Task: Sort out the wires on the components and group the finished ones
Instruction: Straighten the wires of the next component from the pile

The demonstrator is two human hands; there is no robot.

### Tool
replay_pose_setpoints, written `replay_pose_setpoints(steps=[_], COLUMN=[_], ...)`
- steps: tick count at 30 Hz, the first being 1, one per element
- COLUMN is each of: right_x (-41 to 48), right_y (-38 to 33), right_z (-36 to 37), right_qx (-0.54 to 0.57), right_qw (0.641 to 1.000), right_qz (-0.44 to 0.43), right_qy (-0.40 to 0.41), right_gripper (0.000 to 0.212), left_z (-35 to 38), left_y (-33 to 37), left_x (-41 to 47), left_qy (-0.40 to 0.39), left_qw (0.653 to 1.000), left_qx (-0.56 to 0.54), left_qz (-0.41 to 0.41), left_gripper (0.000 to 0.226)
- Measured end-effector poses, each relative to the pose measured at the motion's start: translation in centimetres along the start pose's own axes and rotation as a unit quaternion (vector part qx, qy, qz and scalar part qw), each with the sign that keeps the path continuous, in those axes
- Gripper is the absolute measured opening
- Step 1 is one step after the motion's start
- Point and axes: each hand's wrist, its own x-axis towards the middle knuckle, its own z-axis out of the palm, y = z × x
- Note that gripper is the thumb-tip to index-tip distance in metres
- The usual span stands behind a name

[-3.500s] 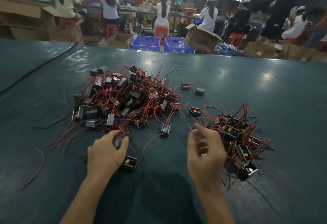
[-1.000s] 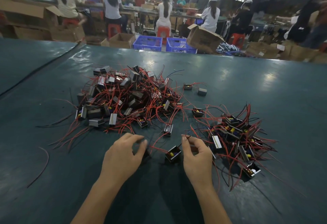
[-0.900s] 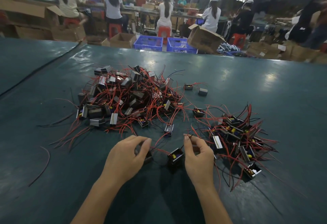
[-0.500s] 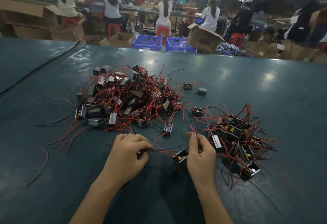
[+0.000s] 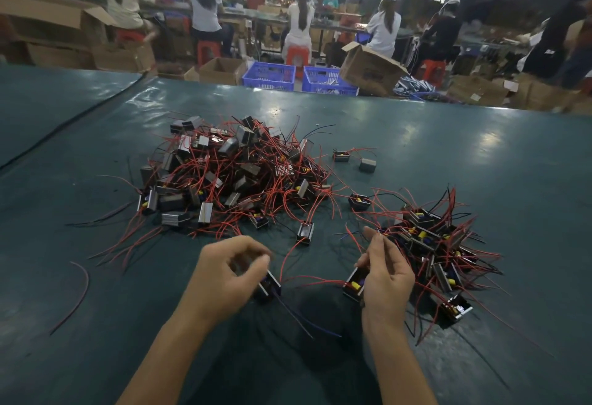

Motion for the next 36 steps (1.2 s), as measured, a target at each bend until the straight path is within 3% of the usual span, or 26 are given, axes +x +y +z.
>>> replay_pose_setpoints(steps=[2, 4, 5, 8, 11, 15, 19, 23, 29, 36], right_x=[0.1, 0.3, 0.5, 0.8, 0.9, 1.0, 1.1, 0.7, -0.8, -1.9], right_y=[-0.2, -0.3, -0.4, -0.6, -0.5, -0.2, -0.4, -0.2, 0.6, 0.6], right_z=[-0.1, -0.4, -0.6, -0.9, -1.0, -1.1, -1.1, -0.8, 0.3, 1.0], right_qx=[0.002, 0.001, 0.001, 0.012, 0.014, 0.014, 0.008, -0.036, -0.106, -0.105], right_qw=[1.0, 0.997, 0.995, 0.992, 0.994, 0.999, 0.999, 0.998, 0.988, 0.98], right_qz=[-0.023, -0.059, -0.075, -0.096, -0.089, -0.041, -0.039, -0.039, -0.011, -0.033], right_qy=[0.02, 0.05, 0.064, 0.081, 0.063, 0.018, 0.022, -0.023, -0.112, -0.169], right_gripper=[0.028, 0.026, 0.024, 0.022, 0.025, 0.025, 0.016, 0.013, 0.019, 0.024], left_z=[-1.0, -1.4, -1.4, -0.8, -0.2, 0.5, 0.5, 0.6, 2.5, 3.6], left_y=[-1.3, -2.2, -2.5, -3.0, -3.1, -2.7, -1.8, -1.3, -0.7, -0.4], left_x=[0.3, 0.4, 0.4, 0.7, 1.0, 1.0, 1.3, 1.4, 0.6, -0.1], left_qy=[0.039, 0.042, 0.033, 0.006, 0.035, 0.066, 0.101, 0.088, 0.034, -0.012], left_qw=[0.989, 0.949, 0.941, 0.973, 0.98, 0.963, 0.918, 0.911, 0.937, 0.953], left_qx=[0.127, 0.278, 0.294, 0.148, -0.001, -0.142, -0.287, -0.296, -0.249, -0.22], left_qz=[-0.063, -0.141, -0.166, -0.178, -0.194, -0.22, -0.254, -0.274, -0.243, -0.208], left_gripper=[0.047, 0.052, 0.046, 0.021, 0.003, 0.007, 0.01, 0.009, 0.005, 0.008])
